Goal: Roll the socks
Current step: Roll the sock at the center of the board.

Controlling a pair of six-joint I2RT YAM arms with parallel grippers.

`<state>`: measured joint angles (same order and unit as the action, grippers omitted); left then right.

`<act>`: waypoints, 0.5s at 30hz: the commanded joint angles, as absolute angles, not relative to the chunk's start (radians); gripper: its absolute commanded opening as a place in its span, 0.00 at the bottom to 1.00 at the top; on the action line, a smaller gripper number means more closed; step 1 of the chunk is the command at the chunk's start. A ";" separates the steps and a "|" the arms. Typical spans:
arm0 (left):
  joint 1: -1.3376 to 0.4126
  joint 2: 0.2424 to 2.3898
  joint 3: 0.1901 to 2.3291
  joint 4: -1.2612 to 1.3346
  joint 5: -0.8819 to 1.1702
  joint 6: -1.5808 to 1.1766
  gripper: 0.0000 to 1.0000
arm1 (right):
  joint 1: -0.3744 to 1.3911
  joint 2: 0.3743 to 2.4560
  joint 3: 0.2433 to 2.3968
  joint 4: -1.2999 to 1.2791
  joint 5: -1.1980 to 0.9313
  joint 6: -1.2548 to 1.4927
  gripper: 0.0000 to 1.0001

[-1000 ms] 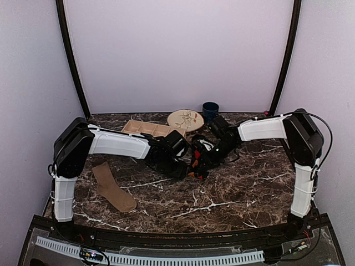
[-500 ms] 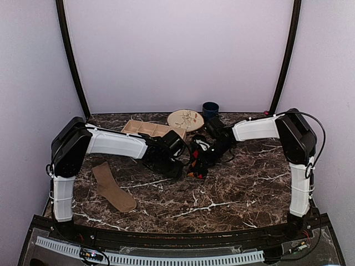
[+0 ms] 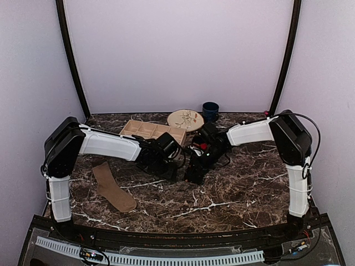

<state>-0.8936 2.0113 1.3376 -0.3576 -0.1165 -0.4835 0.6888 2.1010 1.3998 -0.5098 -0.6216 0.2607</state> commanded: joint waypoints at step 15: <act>-0.882 1.880 1.221 -0.284 -0.126 -0.521 0.61 | 0.743 2.150 1.494 -0.532 -0.582 0.253 0.26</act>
